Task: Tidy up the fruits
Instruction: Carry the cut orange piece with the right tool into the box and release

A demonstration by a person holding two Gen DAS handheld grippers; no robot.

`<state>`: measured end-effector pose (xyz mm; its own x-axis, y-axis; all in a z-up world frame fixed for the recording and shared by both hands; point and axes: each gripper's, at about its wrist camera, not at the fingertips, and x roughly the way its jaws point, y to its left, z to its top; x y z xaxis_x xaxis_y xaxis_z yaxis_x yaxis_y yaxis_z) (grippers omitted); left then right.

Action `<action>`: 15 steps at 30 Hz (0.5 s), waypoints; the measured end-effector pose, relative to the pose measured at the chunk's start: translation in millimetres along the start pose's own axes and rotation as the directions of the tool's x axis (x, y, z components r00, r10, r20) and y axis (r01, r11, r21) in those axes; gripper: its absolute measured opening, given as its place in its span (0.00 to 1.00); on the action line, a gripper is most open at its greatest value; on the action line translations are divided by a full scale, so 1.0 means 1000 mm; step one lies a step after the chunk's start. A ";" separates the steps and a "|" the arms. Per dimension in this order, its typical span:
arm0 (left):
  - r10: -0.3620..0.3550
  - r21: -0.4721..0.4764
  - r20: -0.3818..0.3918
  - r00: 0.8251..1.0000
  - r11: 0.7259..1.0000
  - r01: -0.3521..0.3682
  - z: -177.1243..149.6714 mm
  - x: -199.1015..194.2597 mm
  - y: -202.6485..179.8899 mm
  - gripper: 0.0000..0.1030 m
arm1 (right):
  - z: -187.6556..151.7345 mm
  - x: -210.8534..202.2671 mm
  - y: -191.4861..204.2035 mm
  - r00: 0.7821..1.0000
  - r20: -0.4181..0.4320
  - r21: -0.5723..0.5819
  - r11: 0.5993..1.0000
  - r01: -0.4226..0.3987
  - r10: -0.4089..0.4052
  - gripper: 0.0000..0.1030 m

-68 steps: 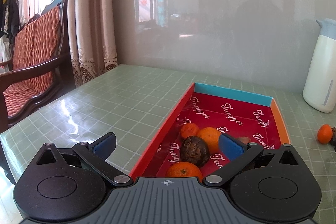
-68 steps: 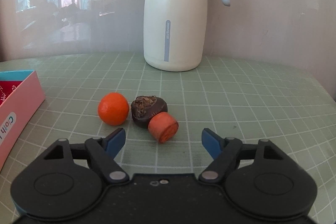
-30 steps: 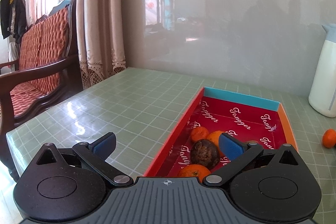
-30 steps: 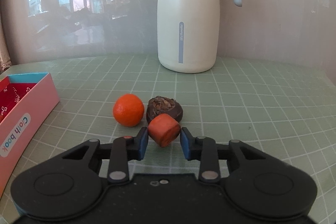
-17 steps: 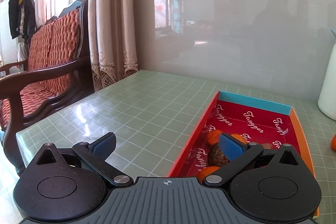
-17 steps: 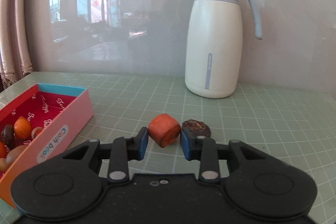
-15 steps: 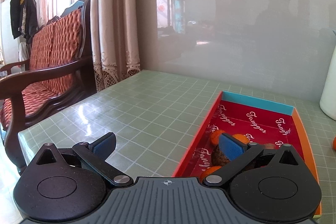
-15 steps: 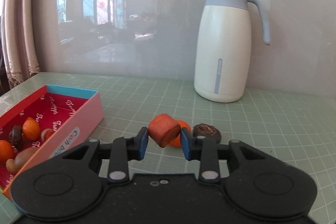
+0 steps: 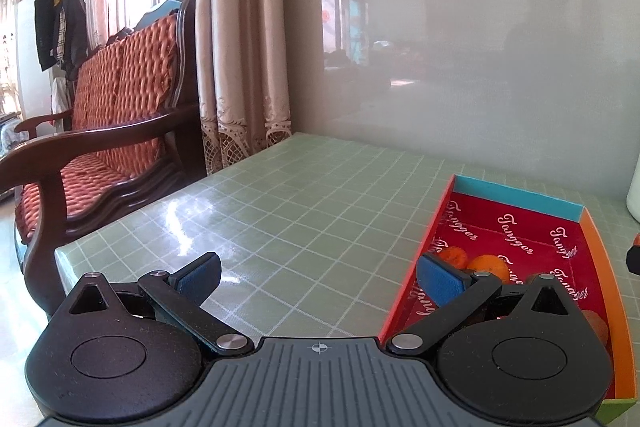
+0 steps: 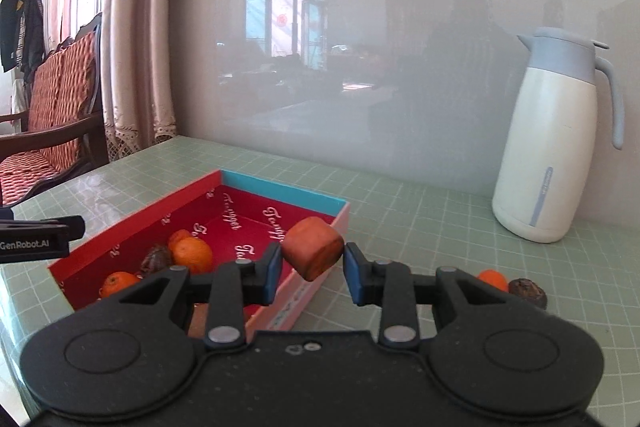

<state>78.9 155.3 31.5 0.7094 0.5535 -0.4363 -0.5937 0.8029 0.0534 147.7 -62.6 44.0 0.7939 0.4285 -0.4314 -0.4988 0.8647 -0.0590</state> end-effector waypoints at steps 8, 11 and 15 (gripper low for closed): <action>0.006 -0.006 -0.001 1.000 1.000 -0.006 0.001 0.000 0.008 1.00 | 0.001 0.004 0.031 0.998 -0.022 -0.050 0.997 -0.065 0.064 0.31; 0.007 -0.009 -0.004 1.000 1.000 -0.007 0.001 0.001 0.010 1.00 | 0.001 0.008 0.041 0.996 -0.033 -0.063 0.994 -0.085 0.083 0.31; 0.014 -0.005 -0.002 1.000 1.000 -0.014 0.000 0.001 0.014 1.00 | 0.000 0.014 0.055 0.994 -0.046 -0.093 0.991 -0.100 0.096 0.31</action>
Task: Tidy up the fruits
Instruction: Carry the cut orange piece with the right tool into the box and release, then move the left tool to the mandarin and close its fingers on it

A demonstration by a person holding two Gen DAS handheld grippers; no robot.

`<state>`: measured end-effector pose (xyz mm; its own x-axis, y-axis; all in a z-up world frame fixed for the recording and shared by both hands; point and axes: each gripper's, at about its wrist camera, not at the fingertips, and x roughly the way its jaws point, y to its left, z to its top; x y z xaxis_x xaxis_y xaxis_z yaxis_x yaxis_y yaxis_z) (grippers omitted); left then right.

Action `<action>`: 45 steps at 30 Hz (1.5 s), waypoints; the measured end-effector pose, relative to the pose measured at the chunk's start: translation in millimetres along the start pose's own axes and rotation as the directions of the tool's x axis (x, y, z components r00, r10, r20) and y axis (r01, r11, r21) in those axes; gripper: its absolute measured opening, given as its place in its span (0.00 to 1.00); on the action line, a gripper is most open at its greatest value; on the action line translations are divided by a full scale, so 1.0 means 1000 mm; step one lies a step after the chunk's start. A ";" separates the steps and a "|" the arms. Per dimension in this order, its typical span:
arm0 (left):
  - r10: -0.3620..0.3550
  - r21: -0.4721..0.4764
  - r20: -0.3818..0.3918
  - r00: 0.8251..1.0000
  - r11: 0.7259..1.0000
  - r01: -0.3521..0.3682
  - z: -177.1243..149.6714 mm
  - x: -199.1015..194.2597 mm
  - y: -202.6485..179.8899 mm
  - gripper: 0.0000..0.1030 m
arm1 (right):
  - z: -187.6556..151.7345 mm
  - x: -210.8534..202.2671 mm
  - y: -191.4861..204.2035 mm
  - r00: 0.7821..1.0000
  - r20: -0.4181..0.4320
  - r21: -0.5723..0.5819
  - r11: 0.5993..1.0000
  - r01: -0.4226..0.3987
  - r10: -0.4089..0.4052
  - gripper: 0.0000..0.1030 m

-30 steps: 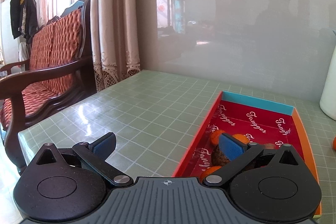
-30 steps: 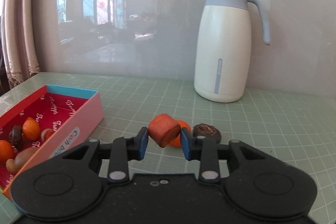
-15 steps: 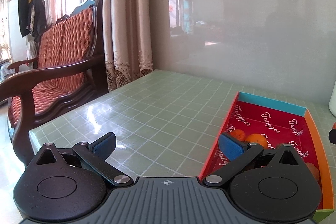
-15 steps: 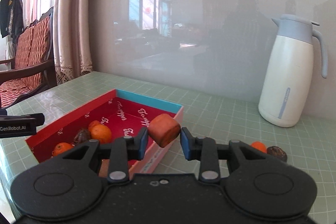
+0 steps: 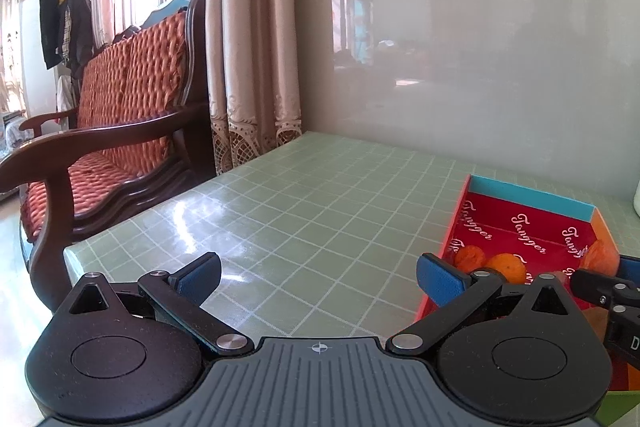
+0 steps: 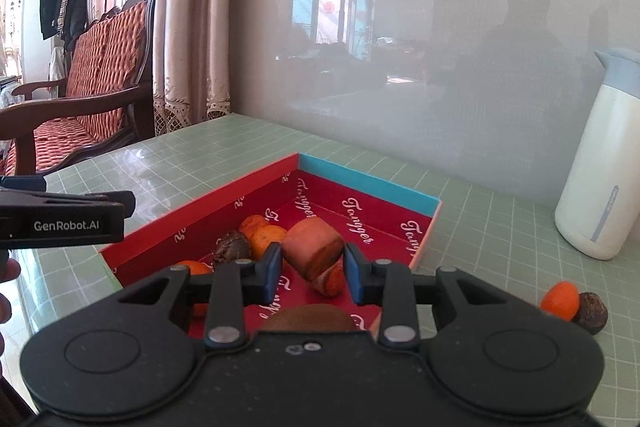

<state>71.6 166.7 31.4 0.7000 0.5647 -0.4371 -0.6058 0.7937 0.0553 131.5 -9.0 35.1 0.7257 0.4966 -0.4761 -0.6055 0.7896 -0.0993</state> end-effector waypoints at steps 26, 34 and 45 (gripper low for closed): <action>-0.016 -0.009 -0.014 1.000 1.000 0.015 -0.001 0.002 -0.005 1.00 | -0.001 -0.008 -0.009 0.993 0.054 0.024 0.994 0.103 -0.104 0.81; -0.066 0.029 0.008 0.998 0.997 0.066 -0.002 -0.008 -0.032 1.00 | -0.009 -0.019 -0.040 0.968 0.031 0.080 0.966 0.244 -0.247 0.97; -0.242 0.141 0.039 0.970 0.962 0.234 -0.005 -0.035 -0.097 1.00 | -0.032 -0.058 -0.106 0.907 -0.006 0.176 0.892 0.415 -0.421 1.00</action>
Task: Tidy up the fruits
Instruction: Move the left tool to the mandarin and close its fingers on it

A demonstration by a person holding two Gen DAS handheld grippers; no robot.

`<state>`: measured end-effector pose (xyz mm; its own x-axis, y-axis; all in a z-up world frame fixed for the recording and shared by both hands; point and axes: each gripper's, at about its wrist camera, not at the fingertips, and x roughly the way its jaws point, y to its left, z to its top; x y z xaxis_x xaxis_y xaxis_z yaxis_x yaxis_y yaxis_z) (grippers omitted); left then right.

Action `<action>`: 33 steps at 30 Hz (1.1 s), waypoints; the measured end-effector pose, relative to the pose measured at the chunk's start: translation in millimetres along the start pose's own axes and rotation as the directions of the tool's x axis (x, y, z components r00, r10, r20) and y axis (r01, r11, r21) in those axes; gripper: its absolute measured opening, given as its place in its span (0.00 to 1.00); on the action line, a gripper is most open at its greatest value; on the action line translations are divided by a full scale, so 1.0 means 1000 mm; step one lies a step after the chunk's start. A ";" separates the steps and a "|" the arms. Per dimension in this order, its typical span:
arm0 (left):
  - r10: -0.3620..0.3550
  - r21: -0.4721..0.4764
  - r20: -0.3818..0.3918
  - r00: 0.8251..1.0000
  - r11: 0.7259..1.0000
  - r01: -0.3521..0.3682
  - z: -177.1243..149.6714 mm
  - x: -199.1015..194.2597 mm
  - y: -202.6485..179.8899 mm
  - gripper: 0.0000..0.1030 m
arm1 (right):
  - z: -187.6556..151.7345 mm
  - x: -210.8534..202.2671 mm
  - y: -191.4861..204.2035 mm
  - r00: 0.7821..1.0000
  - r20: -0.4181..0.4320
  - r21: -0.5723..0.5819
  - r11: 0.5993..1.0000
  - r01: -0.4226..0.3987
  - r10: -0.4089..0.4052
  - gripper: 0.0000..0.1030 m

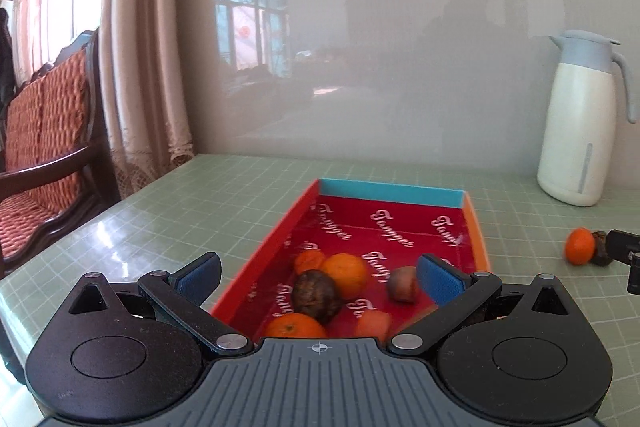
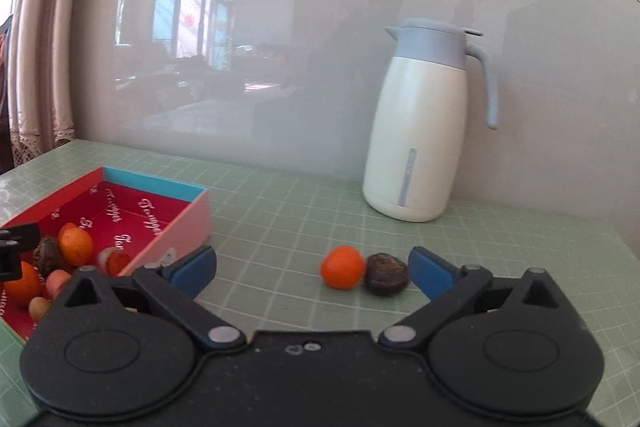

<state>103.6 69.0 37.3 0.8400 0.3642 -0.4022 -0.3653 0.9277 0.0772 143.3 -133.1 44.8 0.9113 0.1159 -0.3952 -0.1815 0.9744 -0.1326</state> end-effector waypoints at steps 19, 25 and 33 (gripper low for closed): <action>-0.236 0.232 -0.028 0.971 0.944 0.236 0.013 -0.006 -0.138 1.00 | -0.025 -0.025 -0.125 0.940 -0.060 0.192 0.920 0.341 -0.336 1.00; -0.238 0.253 -0.056 0.970 0.936 0.245 0.012 0.007 -0.163 1.00 | -0.035 -0.038 -0.149 0.927 -0.070 0.229 0.899 0.374 -0.368 1.00; -0.296 0.272 -0.114 0.948 0.909 0.316 0.012 0.027 -0.193 0.99 | -0.047 -0.048 -0.166 0.909 -0.080 0.240 0.877 0.417 -0.410 1.00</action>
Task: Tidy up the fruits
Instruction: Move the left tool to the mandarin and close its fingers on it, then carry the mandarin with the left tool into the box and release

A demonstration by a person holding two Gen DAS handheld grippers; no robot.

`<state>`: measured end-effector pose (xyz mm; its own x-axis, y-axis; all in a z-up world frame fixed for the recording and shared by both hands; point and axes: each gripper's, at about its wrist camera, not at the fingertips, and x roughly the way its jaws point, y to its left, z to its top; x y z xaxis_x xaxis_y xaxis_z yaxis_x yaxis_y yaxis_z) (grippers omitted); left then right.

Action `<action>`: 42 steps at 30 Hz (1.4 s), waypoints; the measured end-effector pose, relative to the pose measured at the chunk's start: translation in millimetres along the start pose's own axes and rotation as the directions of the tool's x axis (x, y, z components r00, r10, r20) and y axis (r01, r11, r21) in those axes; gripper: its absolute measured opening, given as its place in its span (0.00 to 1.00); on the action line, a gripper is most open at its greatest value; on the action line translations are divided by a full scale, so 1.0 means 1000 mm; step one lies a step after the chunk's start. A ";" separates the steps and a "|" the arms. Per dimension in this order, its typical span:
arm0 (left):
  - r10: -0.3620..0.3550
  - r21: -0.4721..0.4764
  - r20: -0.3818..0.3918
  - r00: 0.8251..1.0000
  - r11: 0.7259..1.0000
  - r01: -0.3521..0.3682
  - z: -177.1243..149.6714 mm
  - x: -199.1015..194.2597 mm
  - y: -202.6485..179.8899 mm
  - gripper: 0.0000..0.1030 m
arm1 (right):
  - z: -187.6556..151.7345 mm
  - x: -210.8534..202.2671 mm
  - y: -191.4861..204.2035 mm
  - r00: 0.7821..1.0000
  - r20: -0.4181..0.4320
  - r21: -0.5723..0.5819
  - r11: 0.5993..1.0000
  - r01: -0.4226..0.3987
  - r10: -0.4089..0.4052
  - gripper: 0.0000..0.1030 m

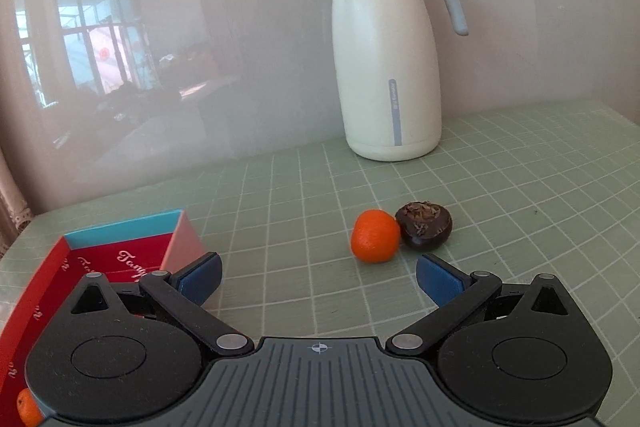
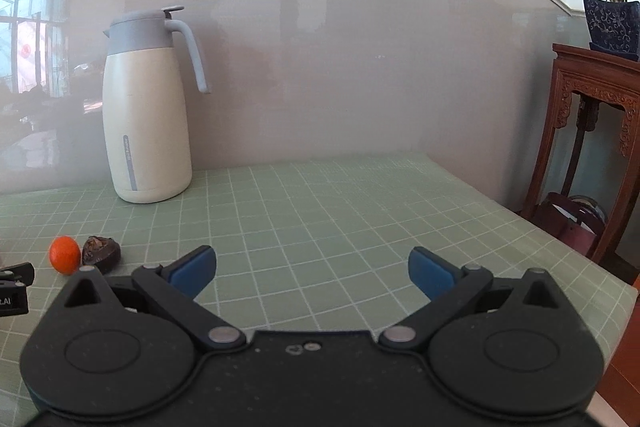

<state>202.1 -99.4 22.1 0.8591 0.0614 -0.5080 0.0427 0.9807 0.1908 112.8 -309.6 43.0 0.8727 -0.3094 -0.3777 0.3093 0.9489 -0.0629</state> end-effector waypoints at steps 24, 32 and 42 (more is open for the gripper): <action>-0.075 -0.029 -0.088 0.993 0.997 0.072 0.010 0.067 -0.012 0.70 | 0.001 0.004 -0.017 1.000 0.001 0.015 1.000 -0.004 0.004 1.00; -0.091 -0.041 -0.088 0.992 0.995 0.088 0.012 0.079 -0.012 0.61 | 0.001 0.005 -0.013 0.999 0.010 -0.011 0.999 0.050 -0.050 1.00; -0.115 -0.055 -0.076 0.990 0.992 0.111 0.008 0.074 -0.013 0.37 | 0.002 0.006 -0.013 0.999 0.009 -0.007 0.999 0.039 -0.039 1.00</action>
<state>268.9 -109.6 -11.1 0.8071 -0.0375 -0.5893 0.1093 0.9902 0.0868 114.7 -323.6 43.4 0.8632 -0.3471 -0.3665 0.3409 0.9364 -0.0839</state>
